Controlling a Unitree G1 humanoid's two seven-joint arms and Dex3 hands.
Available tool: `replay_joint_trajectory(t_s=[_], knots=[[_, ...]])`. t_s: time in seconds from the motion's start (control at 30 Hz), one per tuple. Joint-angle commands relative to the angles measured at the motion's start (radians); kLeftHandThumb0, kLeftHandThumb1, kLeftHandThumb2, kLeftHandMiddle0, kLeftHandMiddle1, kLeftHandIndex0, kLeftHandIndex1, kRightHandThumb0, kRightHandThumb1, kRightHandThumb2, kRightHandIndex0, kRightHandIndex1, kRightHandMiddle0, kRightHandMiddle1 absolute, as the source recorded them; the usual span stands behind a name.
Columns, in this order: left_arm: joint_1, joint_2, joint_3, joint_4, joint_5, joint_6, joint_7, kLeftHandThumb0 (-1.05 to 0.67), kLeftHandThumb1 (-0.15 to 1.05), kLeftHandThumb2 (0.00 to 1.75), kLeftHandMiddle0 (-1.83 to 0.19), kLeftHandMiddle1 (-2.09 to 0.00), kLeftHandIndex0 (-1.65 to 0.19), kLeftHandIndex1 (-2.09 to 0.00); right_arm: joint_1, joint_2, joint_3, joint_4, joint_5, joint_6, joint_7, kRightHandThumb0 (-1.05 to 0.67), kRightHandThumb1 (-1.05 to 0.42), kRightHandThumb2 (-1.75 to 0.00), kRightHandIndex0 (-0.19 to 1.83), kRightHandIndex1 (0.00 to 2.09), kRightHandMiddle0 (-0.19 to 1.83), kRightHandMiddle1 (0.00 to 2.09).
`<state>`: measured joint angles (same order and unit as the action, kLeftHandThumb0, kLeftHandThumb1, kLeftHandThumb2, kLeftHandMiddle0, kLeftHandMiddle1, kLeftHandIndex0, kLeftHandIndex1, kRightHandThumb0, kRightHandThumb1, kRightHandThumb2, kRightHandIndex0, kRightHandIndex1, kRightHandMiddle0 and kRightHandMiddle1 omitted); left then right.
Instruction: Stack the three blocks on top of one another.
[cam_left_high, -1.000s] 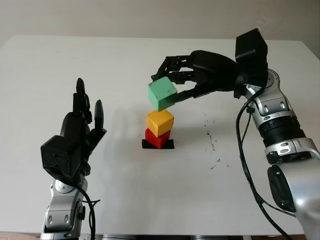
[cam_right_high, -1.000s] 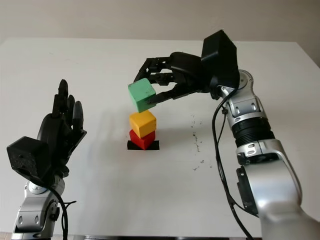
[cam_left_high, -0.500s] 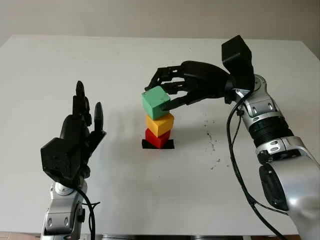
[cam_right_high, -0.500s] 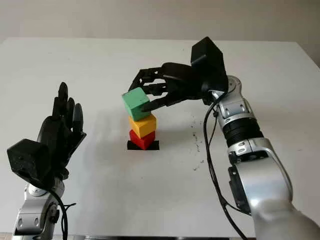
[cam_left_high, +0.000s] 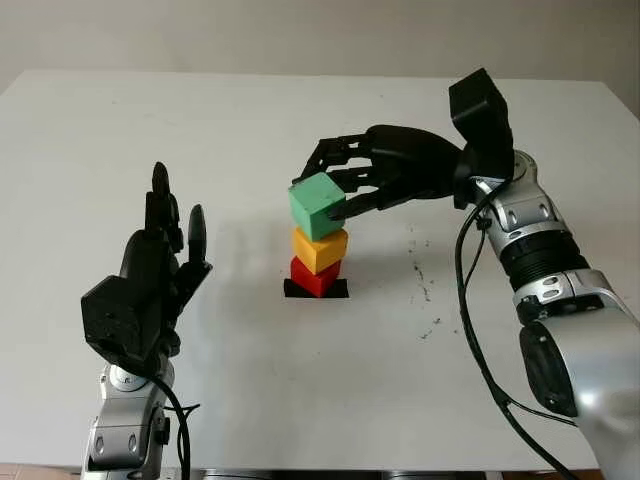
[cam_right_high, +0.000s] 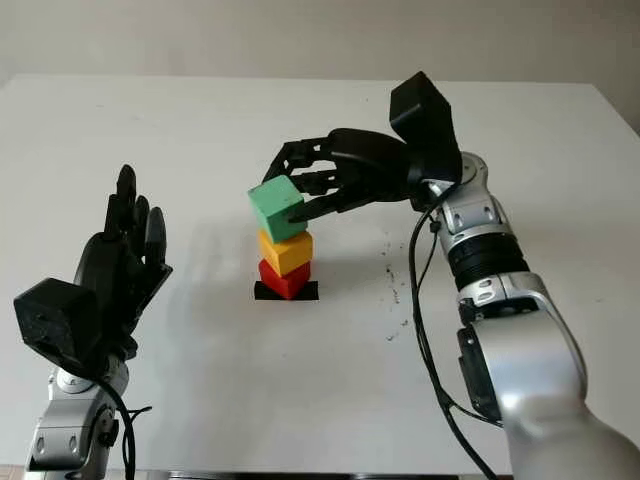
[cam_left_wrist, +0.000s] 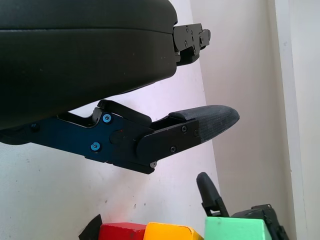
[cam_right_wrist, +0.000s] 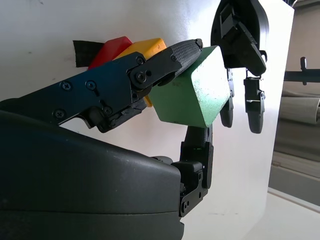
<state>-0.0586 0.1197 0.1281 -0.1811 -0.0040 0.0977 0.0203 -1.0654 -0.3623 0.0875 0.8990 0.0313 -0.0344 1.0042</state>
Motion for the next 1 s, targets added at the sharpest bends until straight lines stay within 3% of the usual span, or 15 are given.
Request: replay_joint_trajectory(t_s=[0.0,0.97], knots=[[-0.001,0.002,0.002,-0.015,-0.001,-0.004,-0.003,-0.63,1.05,0.69,0.13,-0.05,0.14,-0.06,-0.027,-0.009,-0.01,-0.001,0.007,0.007,0.002,-0.52,-0.95,-0.05,0.28,0.06,0.41,1.42],[0.006,-0.001,0.002,-0.02,0.001,-0.005,-0.002,-0.62,1.05,0.69,0.13,-0.05,0.14,-0.06,0.005,-0.001,0.004,0.006,-0.014,0.001,0.022,-0.5,-0.95,-0.06,0.26,0.05,0.4,1.43]])
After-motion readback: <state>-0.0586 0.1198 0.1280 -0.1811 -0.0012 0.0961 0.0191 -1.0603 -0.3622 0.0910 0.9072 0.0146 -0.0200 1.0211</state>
